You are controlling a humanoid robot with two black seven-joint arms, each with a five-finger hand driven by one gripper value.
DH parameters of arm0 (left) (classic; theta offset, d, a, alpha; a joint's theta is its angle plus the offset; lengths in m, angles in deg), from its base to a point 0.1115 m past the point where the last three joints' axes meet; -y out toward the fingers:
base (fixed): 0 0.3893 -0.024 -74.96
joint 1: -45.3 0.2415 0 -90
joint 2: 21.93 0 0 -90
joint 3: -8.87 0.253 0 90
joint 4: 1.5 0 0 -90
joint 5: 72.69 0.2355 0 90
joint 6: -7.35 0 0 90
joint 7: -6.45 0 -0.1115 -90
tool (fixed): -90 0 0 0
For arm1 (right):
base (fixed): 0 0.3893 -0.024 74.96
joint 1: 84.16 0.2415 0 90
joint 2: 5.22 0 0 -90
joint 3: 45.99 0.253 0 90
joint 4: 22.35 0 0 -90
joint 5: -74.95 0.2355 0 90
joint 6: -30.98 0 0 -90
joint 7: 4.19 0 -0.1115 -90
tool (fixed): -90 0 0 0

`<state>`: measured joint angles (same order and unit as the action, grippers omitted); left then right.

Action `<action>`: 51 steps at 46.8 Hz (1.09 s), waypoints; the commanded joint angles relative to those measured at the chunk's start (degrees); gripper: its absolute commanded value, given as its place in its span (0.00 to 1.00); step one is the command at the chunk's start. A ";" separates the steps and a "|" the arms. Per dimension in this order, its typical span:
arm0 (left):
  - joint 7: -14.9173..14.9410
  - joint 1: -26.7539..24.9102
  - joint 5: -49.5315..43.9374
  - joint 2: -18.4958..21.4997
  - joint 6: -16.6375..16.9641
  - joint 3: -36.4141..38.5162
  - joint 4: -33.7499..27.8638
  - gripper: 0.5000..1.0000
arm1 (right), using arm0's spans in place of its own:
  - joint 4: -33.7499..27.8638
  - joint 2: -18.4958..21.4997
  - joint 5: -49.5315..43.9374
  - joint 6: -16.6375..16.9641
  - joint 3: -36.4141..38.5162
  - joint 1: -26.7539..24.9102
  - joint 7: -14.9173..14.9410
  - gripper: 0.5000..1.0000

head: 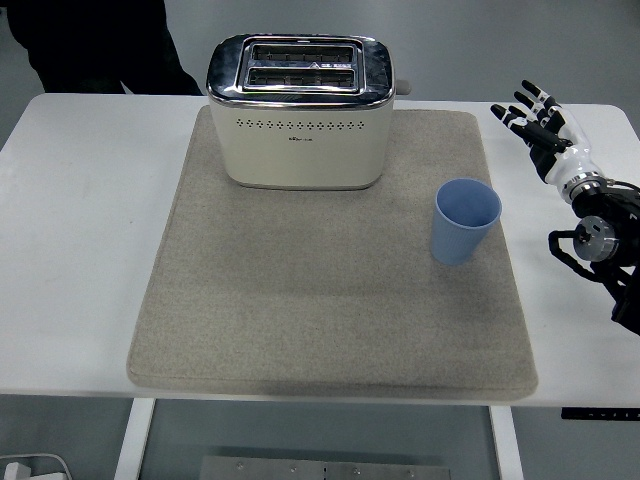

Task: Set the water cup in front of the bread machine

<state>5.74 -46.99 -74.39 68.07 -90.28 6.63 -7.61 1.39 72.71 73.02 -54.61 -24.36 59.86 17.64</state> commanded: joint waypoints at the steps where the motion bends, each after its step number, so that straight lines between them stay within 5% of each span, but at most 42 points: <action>1: 0.00 0.08 -0.07 0.00 0.16 -0.22 0.13 1.00 | -0.01 0.12 0.00 -0.01 -0.01 0.03 -0.04 0.86; 51: -0.35 0.00 -0.42 0.00 0.07 -0.13 -0.05 1.00 | 0.43 -0.15 -0.18 0.69 1.48 0.47 0.40 0.86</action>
<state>5.39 -46.99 -74.81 68.07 -90.21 6.46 -7.71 1.83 72.91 72.84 -53.85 -22.88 60.20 18.01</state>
